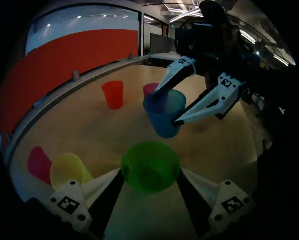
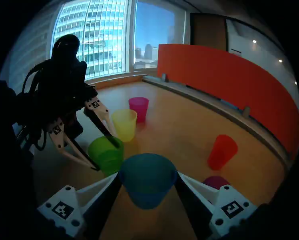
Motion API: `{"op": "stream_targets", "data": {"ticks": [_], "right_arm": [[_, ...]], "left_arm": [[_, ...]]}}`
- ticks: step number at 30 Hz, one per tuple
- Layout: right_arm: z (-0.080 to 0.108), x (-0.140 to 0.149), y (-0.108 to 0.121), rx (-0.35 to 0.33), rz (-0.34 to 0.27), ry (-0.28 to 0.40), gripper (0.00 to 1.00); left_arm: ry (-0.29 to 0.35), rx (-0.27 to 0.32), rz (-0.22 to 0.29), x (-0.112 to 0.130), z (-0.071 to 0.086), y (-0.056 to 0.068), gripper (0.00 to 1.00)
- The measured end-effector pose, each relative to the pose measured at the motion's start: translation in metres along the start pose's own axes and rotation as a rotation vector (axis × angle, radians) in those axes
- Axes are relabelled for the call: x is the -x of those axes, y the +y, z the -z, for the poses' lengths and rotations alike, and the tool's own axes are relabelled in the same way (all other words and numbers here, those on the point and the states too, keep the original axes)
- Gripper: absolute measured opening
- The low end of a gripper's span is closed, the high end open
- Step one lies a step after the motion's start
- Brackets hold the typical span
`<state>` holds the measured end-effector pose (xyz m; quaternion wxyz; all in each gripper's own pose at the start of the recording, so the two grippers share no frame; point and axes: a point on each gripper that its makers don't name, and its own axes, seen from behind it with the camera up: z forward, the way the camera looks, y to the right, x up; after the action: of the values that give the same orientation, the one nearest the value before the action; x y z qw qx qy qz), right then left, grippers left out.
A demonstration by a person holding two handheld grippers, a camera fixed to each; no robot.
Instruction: Pour water
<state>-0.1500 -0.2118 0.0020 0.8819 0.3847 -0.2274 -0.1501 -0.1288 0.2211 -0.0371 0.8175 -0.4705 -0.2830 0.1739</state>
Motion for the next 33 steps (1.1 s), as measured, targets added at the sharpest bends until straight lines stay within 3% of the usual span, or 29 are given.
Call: {"op": "stream_targets", "data": {"ticks": [5, 9, 14, 24, 33], "right_arm": [[-0.002, 0.001, -0.003, -0.003, -0.003, -0.003, 0.93], [-0.004, 0.002, -0.004, -0.008, -0.008, -0.004, 0.93], [-0.006, 0.003, -0.005, -0.01, -0.008, -0.005, 0.93], [-0.015, 0.013, -0.007, -0.011, -0.018, -0.012, 0.93], [-0.018, 0.021, -0.007, 0.003, -0.01, -0.017, 0.93]], "left_arm": [[-0.005, -0.005, -0.006, 0.001, 0.0, 0.0, 0.87], [-0.013, 0.0, 0.009, 0.003, 0.0, 0.002, 1.0], [-0.004, 0.012, 0.022, 0.002, 0.001, 0.003, 1.0], [-0.024, -0.032, -0.002, 0.013, 0.007, -0.003, 1.0], [-0.022, -0.052, 0.016, 0.02, 0.017, -0.006, 1.0]]}}
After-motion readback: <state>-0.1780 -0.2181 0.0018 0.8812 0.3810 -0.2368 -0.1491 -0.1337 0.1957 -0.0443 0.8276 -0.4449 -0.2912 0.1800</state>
